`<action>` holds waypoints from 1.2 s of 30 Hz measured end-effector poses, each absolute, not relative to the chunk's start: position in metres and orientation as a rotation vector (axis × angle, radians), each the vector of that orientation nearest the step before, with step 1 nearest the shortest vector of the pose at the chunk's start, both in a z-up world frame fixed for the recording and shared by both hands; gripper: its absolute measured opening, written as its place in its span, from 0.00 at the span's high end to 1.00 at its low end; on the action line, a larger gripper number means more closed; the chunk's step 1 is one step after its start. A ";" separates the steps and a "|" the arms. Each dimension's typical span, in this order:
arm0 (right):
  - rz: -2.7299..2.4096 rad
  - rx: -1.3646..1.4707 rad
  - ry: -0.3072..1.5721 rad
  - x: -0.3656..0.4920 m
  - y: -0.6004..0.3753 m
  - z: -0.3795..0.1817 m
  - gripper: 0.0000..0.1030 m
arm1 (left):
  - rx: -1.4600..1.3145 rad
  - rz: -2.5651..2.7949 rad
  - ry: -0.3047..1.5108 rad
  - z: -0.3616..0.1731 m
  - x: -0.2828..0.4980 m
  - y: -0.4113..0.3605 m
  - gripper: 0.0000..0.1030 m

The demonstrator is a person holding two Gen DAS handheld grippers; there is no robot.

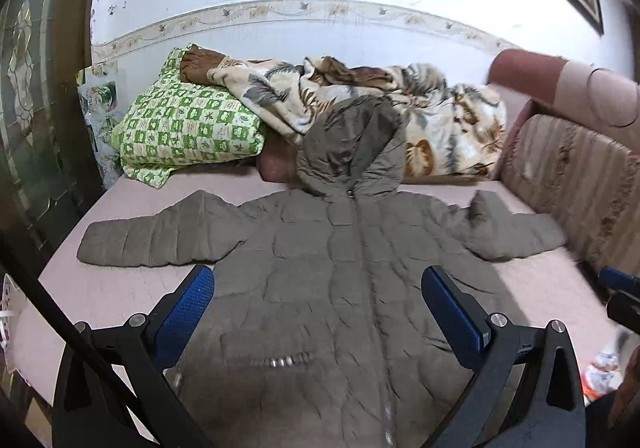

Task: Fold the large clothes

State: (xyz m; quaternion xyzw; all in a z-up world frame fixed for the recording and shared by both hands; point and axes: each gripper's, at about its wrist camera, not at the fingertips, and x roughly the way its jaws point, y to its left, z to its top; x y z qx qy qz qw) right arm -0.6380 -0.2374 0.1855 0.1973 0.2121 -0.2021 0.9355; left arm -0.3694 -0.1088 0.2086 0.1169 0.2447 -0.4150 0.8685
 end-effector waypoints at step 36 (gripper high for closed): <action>-0.517 0.287 0.516 -0.549 -0.252 0.117 0.01 | 0.302 -0.694 0.550 0.121 -0.343 -0.162 0.00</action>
